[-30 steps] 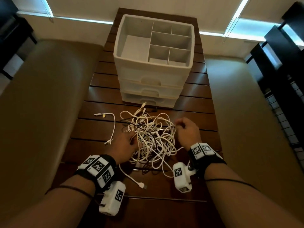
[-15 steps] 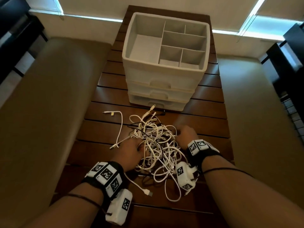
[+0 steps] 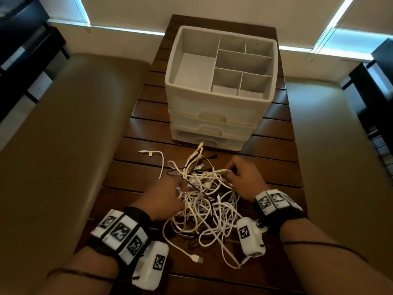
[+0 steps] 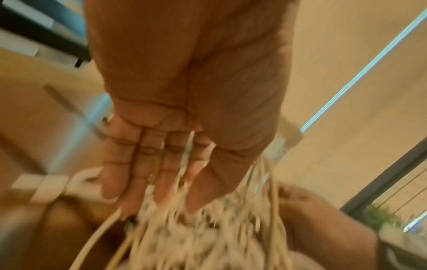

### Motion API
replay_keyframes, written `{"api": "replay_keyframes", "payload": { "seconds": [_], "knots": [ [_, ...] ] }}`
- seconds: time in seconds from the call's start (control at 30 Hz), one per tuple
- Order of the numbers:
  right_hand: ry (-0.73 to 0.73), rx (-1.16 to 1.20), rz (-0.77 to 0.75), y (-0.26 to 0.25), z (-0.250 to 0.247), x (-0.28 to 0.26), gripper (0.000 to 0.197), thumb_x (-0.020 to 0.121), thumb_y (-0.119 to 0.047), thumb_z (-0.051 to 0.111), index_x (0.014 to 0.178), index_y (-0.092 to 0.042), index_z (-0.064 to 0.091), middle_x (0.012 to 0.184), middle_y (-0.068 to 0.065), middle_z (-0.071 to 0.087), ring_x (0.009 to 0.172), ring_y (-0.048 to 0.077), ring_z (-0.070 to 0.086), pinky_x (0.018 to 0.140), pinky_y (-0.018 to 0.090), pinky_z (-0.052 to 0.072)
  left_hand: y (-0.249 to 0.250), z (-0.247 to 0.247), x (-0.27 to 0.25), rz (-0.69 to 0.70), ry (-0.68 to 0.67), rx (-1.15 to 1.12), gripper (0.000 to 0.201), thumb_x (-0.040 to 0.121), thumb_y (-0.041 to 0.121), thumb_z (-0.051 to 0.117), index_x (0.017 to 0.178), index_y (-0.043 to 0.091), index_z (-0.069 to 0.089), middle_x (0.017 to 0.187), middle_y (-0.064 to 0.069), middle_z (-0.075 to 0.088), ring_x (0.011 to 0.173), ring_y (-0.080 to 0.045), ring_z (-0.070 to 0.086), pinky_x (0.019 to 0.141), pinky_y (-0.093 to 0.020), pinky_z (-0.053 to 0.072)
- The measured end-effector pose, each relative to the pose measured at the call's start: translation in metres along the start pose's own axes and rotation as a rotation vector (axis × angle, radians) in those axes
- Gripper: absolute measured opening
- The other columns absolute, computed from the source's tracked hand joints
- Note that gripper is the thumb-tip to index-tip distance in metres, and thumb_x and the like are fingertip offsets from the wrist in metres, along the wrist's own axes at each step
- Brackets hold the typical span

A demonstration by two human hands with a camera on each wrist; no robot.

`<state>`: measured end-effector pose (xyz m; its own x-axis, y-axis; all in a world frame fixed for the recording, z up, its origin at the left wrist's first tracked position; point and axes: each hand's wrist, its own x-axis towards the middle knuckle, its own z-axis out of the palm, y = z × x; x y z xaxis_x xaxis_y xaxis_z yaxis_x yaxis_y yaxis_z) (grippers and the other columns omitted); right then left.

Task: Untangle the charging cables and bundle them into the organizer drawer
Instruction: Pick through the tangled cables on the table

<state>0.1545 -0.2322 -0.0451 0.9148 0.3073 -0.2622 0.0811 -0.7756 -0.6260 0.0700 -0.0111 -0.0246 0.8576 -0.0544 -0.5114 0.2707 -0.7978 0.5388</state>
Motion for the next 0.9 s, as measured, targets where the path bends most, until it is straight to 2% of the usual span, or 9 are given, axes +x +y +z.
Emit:
{"api": "replay_keyframes", "payload": {
  "seconds": [0.17, 0.23, 0.3, 0.37, 0.5, 0.63, 0.77, 0.83, 0.9],
  "knots": [
    [0.086, 0.406, -0.063, -0.028, -0.031, -0.027, 0.012, 0.088, -0.008, 0.065, 0.085, -0.019, 0.063, 0.079, 0.0, 0.069, 0.068, 0.003, 0.067, 0.062, 0.02, 0.054, 0.038, -0.05, -0.022, 0.106, 0.582, -0.179, 0.019, 0.086, 0.007, 0.058, 0.083, 0.026, 0.061, 0.081, 0.008, 0.062, 0.071, -0.005, 0.058, 0.059, -0.016, 0.043],
    [0.069, 0.565, -0.056, -0.04, -0.034, -0.032, 0.016, 0.086, 0.0, 0.064, 0.085, -0.016, 0.065, 0.081, 0.006, 0.071, 0.074, 0.013, 0.071, 0.065, 0.027, 0.058, 0.06, -0.051, -0.015, 0.213, 0.448, -0.297, 0.021, 0.091, 0.009, 0.057, 0.097, 0.027, 0.067, 0.094, 0.009, 0.064, 0.083, -0.003, 0.058, 0.065, -0.011, 0.041],
    [0.087, 0.596, -0.09, -0.049, -0.036, -0.033, 0.02, 0.085, 0.003, 0.065, 0.084, -0.017, 0.068, 0.082, 0.007, 0.073, 0.076, 0.021, 0.072, 0.07, 0.035, 0.06, 0.073, -0.043, -0.002, 0.264, 0.159, -0.169, 0.022, 0.097, 0.022, 0.056, 0.115, 0.029, 0.067, 0.102, 0.012, 0.062, 0.094, -0.007, 0.06, 0.071, -0.019, 0.045],
    [0.125, 0.552, -0.131, -0.053, -0.04, -0.033, 0.026, 0.083, 0.004, 0.065, 0.082, -0.022, 0.069, 0.079, 0.002, 0.074, 0.076, 0.018, 0.072, 0.072, 0.031, 0.059, 0.075, -0.035, 0.011, 0.253, 0.033, -0.137, 0.018, 0.098, 0.031, 0.056, 0.11, 0.028, 0.069, 0.097, 0.007, 0.067, 0.091, -0.014, 0.063, 0.075, -0.031, 0.051],
    [0.138, 0.545, -0.138, -0.055, -0.047, -0.037, 0.031, 0.08, 0.004, 0.069, 0.086, -0.026, 0.071, 0.082, -0.006, 0.075, 0.078, 0.009, 0.071, 0.069, 0.02, 0.055, 0.066, -0.028, 0.015, 0.234, 0.113, -0.487, 0.007, 0.09, 0.022, 0.069, 0.084, 0.019, 0.071, 0.079, 0.0, 0.07, 0.072, -0.012, 0.063, 0.074, -0.038, 0.053],
    [0.089, 0.636, -0.05, -0.052, -0.046, -0.038, 0.027, 0.083, -0.011, 0.071, 0.107, -0.024, 0.068, 0.094, -0.001, 0.073, 0.084, 0.008, 0.069, 0.075, 0.027, 0.054, 0.062, -0.033, 0.012, 0.237, 0.237, -0.777, 0.012, 0.09, 0.016, 0.068, 0.079, 0.018, 0.072, 0.074, 0.002, 0.073, 0.071, -0.009, 0.066, 0.074, -0.032, 0.052],
    [0.056, 0.085, -0.16, -0.062, -0.031, -0.036, 0.039, 0.081, -0.029, 0.068, 0.12, -0.033, 0.061, 0.119, -0.008, 0.06, 0.107, 0.011, 0.057, 0.094, 0.041, 0.049, 0.08, -0.049, 0.005, 0.305, 0.15, -1.056, 0.016, 0.097, 0.011, 0.054, 0.09, 0.007, 0.067, 0.077, -0.006, 0.072, 0.075, -0.018, 0.068, 0.074, -0.031, 0.058],
    [0.009, -0.104, -0.203, -0.079, -0.024, -0.035, 0.034, 0.075, -0.03, 0.068, 0.109, -0.031, 0.061, 0.119, -0.007, 0.057, 0.112, 0.018, 0.05, 0.097, 0.042, 0.041, 0.092, -0.057, -0.002, 0.366, 0.085, -1.127, 0.019, 0.1, 0.012, 0.049, 0.091, 0.005, 0.064, 0.073, -0.008, 0.067, 0.07, -0.02, 0.066, 0.067, -0.03, 0.057],
    [-0.074, -0.002, -0.202, -0.089, -0.024, -0.032, 0.012, 0.077, -0.026, 0.067, 0.089, -0.023, 0.064, 0.101, -0.003, 0.067, 0.099, 0.02, 0.058, 0.091, 0.042, 0.045, 0.098, -0.069, -0.007, 0.425, 0.058, -1.136, 0.021, 0.101, 0.015, 0.046, 0.088, 0.006, 0.061, 0.064, -0.005, 0.06, 0.058, -0.018, 0.06, 0.06, -0.03, 0.054]
  ]
}}
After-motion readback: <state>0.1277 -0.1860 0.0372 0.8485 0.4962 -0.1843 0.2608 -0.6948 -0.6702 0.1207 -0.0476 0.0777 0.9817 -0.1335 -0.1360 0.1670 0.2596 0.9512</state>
